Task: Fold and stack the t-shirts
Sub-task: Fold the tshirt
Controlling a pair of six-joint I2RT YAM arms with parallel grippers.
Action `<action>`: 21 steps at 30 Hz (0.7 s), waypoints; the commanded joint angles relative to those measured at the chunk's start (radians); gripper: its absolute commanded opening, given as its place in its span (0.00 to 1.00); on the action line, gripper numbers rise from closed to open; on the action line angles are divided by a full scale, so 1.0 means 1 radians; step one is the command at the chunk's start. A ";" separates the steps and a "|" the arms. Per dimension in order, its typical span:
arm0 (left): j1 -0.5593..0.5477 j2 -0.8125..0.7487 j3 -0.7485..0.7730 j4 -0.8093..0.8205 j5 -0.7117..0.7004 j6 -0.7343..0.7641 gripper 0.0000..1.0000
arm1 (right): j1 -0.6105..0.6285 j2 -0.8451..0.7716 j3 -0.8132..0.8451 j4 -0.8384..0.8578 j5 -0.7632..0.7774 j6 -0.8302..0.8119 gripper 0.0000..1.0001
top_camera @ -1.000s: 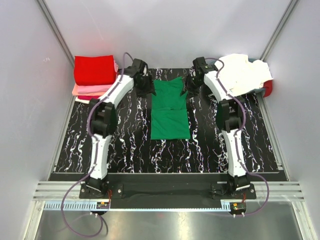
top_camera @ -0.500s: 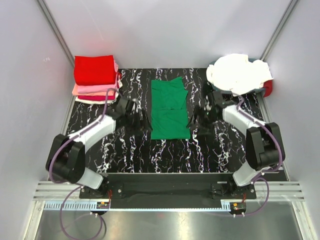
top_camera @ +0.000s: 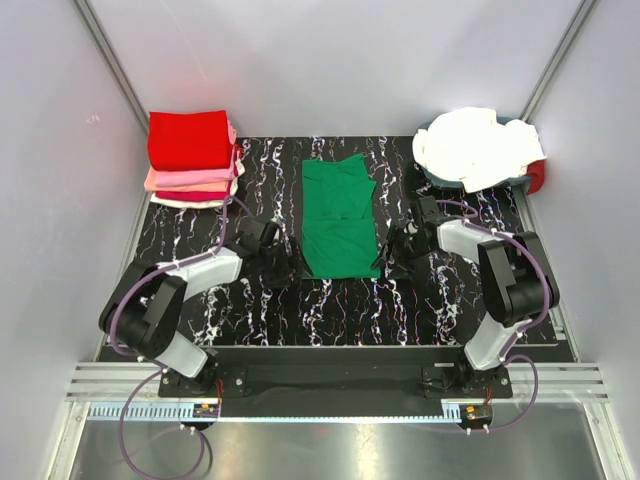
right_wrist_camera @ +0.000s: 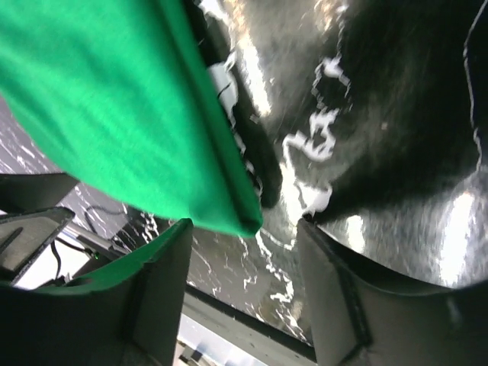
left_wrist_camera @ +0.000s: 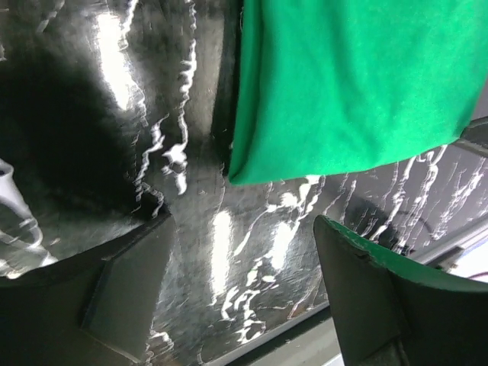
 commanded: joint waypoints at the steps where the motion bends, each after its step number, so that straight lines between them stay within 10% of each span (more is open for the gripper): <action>1: -0.002 0.043 0.003 0.097 -0.022 -0.022 0.81 | 0.008 0.022 0.046 0.045 -0.007 0.020 0.62; 12: -0.005 0.096 -0.006 0.146 -0.033 -0.051 0.61 | 0.036 0.068 0.067 0.051 0.010 0.042 0.22; 19: -0.030 0.149 0.018 0.169 -0.005 -0.067 0.00 | 0.039 0.064 0.069 0.047 0.007 0.039 0.00; 21: -0.040 0.134 0.023 0.145 -0.010 -0.068 0.00 | 0.037 0.044 0.064 0.039 0.005 0.036 0.00</action>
